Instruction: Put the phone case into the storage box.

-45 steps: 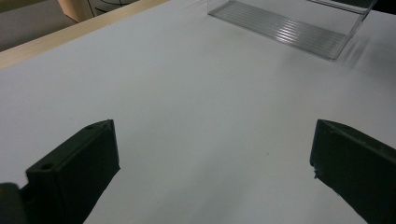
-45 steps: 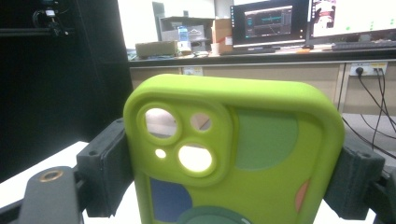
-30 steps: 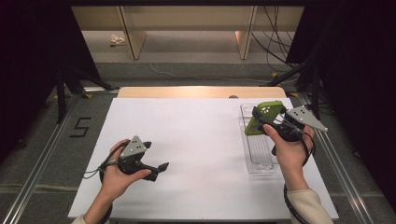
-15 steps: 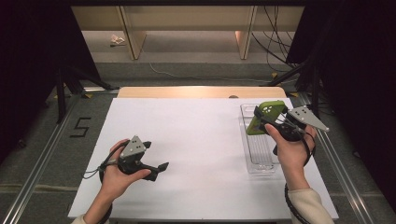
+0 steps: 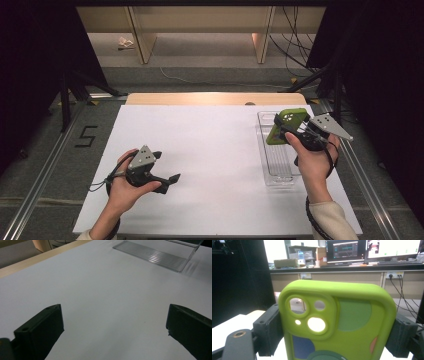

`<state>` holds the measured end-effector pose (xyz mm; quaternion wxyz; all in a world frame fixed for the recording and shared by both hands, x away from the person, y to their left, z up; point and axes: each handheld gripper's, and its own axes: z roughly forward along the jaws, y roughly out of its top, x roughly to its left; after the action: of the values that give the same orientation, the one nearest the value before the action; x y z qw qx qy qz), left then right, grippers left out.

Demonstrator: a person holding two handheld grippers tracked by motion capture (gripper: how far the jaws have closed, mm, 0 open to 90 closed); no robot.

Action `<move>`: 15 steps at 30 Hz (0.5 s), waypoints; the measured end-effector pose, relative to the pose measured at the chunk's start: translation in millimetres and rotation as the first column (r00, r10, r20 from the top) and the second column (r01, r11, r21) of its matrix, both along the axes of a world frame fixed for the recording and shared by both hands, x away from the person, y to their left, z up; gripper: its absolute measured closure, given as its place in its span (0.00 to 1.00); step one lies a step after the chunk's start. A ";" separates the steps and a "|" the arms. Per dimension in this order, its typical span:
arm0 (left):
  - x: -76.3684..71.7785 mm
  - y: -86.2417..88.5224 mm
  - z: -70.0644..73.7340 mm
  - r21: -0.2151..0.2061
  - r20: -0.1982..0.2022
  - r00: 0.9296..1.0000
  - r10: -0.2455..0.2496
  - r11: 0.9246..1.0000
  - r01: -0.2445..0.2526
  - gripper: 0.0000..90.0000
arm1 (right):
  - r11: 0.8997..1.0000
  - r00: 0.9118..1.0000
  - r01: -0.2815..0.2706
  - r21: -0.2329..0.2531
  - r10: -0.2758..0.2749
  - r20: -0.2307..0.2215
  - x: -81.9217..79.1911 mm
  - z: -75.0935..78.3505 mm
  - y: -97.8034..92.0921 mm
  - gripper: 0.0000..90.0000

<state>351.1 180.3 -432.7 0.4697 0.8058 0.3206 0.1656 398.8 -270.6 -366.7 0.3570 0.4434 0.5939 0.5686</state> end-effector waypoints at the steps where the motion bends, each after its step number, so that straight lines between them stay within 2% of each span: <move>1: 0.1 0.2 0.0 0.000 0.000 1.000 0.000 1.000 0.000 0.01 | 1.000 1.000 0.001 0.000 -0.001 -0.001 0.2 -0.3 -0.2 0.20; 15: 0.5 0.6 -0.6 -0.004 0.006 1.000 0.000 1.000 0.000 0.01 | 1.000 1.000 0.014 -0.023 -0.014 -0.002 1.5 -2.2 -1.2 0.20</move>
<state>351.7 181.0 -433.4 0.4723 0.8043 0.3193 0.1675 400.3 -271.8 -368.9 0.3655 0.4439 0.5975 0.5589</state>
